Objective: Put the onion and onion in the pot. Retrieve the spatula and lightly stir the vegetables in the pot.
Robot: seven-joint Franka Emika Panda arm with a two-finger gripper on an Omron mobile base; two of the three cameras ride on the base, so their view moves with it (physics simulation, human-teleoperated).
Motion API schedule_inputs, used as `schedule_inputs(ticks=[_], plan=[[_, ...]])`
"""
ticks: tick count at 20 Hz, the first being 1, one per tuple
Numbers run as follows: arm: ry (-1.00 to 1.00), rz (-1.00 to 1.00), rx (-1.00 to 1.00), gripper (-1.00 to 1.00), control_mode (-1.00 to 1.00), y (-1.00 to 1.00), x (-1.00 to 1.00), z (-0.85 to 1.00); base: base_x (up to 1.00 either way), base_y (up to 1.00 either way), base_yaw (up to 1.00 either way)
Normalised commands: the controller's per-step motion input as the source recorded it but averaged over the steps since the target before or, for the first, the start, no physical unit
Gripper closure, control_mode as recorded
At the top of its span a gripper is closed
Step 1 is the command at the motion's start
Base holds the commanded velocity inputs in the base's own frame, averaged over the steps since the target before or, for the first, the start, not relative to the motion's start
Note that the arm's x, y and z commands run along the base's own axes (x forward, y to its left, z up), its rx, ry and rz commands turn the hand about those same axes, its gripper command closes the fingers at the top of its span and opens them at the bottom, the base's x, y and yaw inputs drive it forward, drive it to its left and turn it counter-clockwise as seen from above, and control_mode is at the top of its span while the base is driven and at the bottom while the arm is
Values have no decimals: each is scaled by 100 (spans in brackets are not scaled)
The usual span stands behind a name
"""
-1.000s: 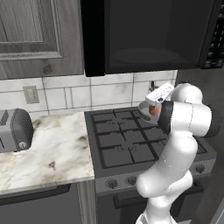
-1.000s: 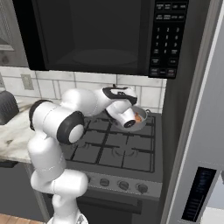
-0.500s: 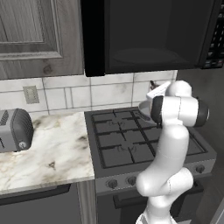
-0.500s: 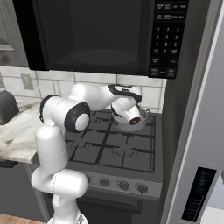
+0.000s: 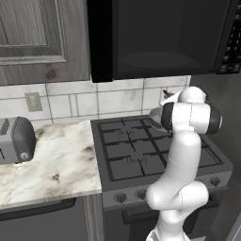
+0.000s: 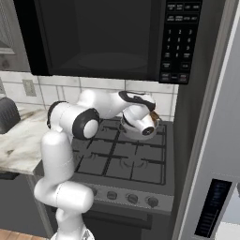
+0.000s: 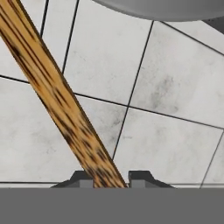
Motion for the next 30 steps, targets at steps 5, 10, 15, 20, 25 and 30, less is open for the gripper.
schedule_inputs(ticks=[5, 10, 15, 20, 25, 30], plan=[[13, -5, 1, 100, -100, 1, -18, -11, 0, 0, 0], [13, -7, 1, 100, -100, 2, -11, 1, 0, 0, 0], [10, -6, 2, 100, -100, 8, -11, 1, 0, 0, 0], [3, -3, 4, 100, -100, 21, -12, 3, 0, 0, 0], [0, 0, 8, 100, -100, 21, -1, 0, 0, 0, 0], [0, 0, 12, 100, -100, 11, 0, 0, 0, 0, 0]])
